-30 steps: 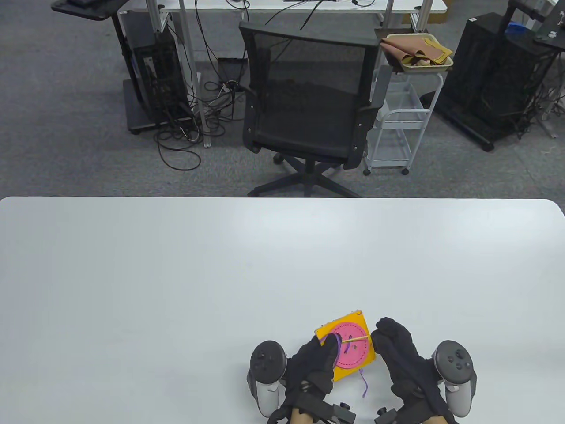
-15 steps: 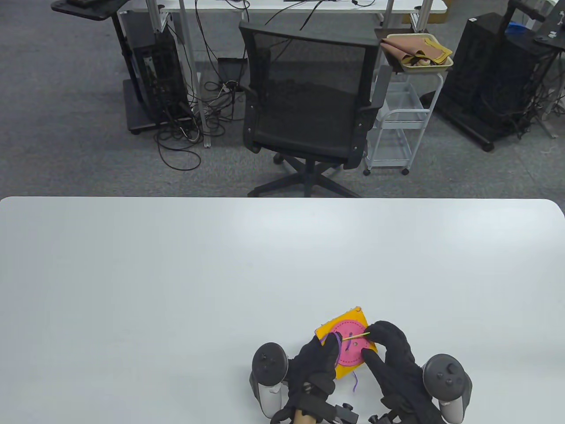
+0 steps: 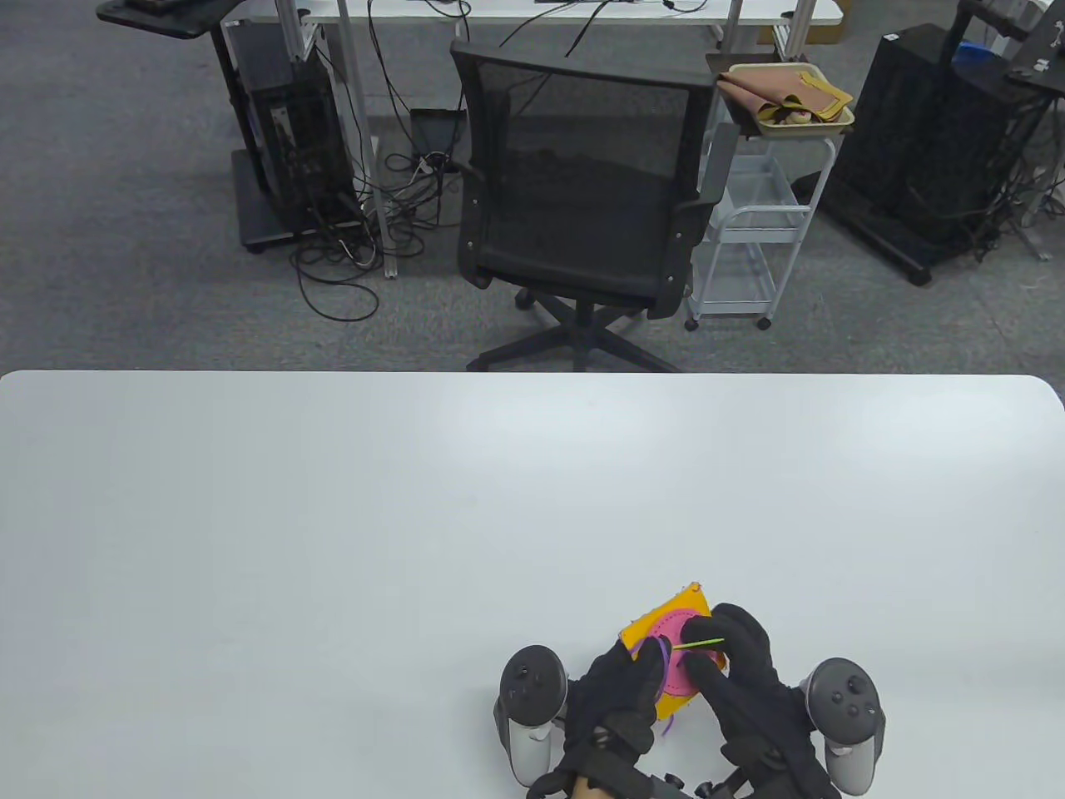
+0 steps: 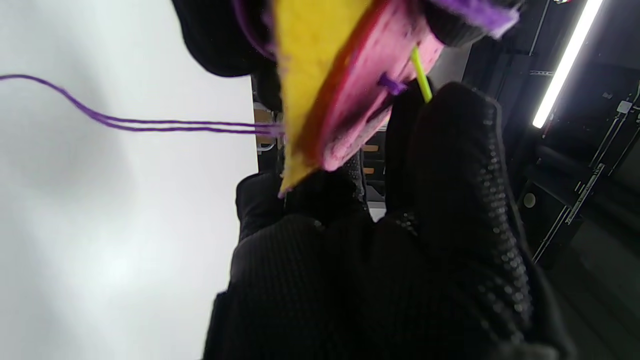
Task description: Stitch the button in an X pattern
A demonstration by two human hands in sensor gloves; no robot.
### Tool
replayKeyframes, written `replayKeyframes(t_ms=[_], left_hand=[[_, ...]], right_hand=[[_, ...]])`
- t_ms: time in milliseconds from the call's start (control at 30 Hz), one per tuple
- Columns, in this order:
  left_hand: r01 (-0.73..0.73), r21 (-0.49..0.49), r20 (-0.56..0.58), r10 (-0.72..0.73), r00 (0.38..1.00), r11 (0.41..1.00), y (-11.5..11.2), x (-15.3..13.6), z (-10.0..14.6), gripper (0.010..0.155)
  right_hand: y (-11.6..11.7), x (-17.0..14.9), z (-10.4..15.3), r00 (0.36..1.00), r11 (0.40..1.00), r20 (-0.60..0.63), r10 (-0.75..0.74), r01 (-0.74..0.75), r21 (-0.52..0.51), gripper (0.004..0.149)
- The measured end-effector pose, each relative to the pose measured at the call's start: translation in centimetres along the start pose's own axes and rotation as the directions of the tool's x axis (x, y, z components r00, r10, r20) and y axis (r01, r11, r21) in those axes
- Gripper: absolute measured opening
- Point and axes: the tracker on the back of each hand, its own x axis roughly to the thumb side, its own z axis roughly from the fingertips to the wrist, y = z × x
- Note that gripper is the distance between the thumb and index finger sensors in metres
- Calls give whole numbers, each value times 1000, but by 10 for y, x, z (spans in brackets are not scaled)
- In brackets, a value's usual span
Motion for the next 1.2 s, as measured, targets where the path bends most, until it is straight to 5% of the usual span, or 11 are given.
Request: replayKeyframes(t_ms=[167,800,1067,1200], left_hand=[[-3,-36,-18,2,1000,999,-5,0,-1,50],[-59,-169,-60,49,997,984,8,3,-3,58],[-36,-12,-16,36,999,999,36,11,4,54],[-55,-8,-15,55,998,998,35,10,5,65]], right_hand=[[-5,-3,-2,999,998,-28,-33,31,-62,38],[-24,-8,-9,992,994,-64,-107,107,-9,37],[-35,-6,-10,992,994,-58,-108,107,-30,38],[-29,-3,-10,999,999,-34,-23,24,22,38]])
